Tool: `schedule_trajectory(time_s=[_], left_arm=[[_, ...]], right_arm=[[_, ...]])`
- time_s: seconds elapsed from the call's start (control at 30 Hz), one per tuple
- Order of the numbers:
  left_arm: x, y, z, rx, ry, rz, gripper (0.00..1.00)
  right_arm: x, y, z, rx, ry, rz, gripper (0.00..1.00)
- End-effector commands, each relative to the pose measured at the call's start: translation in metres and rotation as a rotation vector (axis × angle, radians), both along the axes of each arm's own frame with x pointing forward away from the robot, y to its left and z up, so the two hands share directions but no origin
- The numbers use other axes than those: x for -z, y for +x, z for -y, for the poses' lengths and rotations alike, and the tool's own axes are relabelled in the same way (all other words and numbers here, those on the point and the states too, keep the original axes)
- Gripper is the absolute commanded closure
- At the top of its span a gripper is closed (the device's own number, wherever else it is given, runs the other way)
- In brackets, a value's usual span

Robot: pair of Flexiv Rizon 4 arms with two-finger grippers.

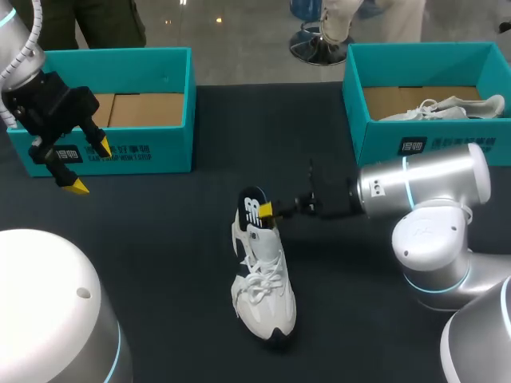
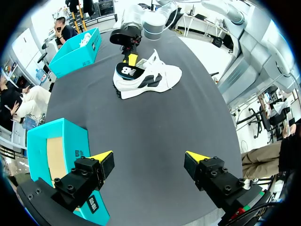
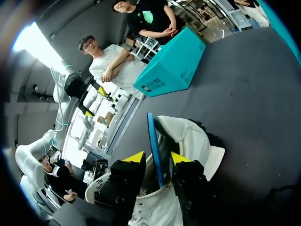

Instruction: Take the shoe out of the shoebox, open the shoe tongue, remove and reinsert the insole, then place the shoe into the shoebox

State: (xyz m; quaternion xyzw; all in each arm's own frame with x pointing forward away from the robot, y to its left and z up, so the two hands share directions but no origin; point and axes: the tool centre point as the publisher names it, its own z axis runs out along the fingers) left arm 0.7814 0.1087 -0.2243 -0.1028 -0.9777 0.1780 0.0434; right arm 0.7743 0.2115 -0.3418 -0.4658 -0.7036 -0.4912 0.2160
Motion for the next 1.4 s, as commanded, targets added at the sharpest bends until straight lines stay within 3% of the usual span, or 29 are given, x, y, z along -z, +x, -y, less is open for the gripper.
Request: schedule_trajectory(time_s=[0.03, 0.07, 0.1, 0.13, 0.6, 0.87, 0.9, 0.93, 1.03, 1.4], left_arm=[[0.0, -0.001, -0.001, 0.0, 0.001, 0.001, 0.0], [0.0, -0.001, -0.001, 0.0, 0.001, 0.001, 0.0], [0.0, -0.001, -0.001, 0.0, 0.001, 0.001, 0.0], [0.0, -0.001, -0.001, 0.0, 0.001, 0.001, 0.0], [0.0, -0.001, -0.001, 0.0, 0.001, 0.001, 0.0], [0.0, -0.001, -0.001, 0.0, 0.001, 0.001, 0.0], [0.0, -0.001, -0.001, 0.0, 0.001, 0.001, 0.0], [0.0, -0.001, -0.001, 0.0, 0.001, 0.001, 0.0], [0.0, -0.001, -0.001, 0.0, 0.001, 0.001, 0.0], [0.0, -0.001, -0.001, 0.0, 0.001, 0.001, 0.0]], right_arm=[[-0.001, 0.007, -0.003, -0.007, -0.008, -0.001, 0.74], [-0.001, 0.008, -0.003, -0.008, -0.01, 0.0, 0.78], [-0.002, 0.008, -0.003, -0.008, -0.011, 0.002, 0.94], [-0.002, 0.008, -0.003, -0.008, -0.013, 0.003, 1.0], [0.012, -0.014, -0.007, 0.001, -0.003, -0.037, 1.0], [0.015, -0.017, -0.007, 0.008, 0.003, -0.05, 1.0], [0.015, -0.017, -0.006, 0.01, 0.003, -0.051, 0.97], [0.014, -0.016, -0.006, 0.011, 0.002, -0.05, 0.84], [0.009, -0.012, -0.004, 0.011, -0.004, -0.041, 0.73], [-0.001, 0.003, -0.006, -0.012, -0.021, -0.016, 0.73]])
